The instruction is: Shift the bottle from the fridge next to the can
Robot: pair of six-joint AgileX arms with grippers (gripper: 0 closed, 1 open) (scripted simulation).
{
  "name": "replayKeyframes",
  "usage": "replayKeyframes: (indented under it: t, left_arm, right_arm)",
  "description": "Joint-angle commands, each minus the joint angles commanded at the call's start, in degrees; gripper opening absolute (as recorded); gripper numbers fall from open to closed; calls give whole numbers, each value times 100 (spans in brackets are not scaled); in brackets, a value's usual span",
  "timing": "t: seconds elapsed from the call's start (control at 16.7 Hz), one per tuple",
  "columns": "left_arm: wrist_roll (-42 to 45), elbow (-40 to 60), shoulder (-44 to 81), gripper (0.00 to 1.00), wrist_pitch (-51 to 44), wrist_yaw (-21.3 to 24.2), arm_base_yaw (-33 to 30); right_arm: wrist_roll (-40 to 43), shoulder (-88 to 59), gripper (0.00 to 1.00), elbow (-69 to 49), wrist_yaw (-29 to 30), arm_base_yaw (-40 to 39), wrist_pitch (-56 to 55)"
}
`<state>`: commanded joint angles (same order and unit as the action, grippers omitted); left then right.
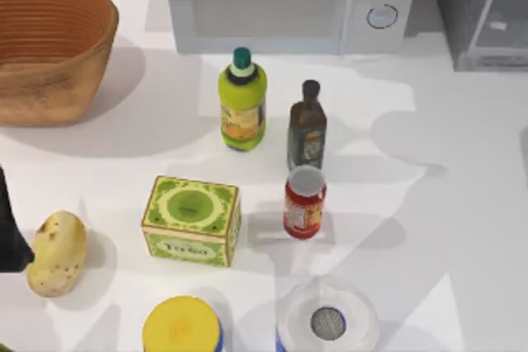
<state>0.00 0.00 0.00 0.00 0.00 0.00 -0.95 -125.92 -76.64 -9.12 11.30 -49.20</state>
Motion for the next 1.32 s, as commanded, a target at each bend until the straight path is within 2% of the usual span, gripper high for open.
replayKeyframes:
  t: [0.24,0.6,0.78,1.2,1.32]
  left_arm:
    - [0,0,0,100,0,0,0]
    - [0,0,0,100,0,0,0]
    - [0,0,0,100,0,0,0]
    - [0,0,0,100,0,0,0]
    - [0,0,0,100,0,0,0]
  right_arm:
    - [-18,464,0,635,-83,81,-261]
    - [-19,1696,0,2809,-332,297,-980]
    - [-15,2178,0,3503,-425,390,-1271]
    - [-25,2273,0,3649,-435,373,-1348]
    - [-45,2242,0,3734,-239,183,-1478]
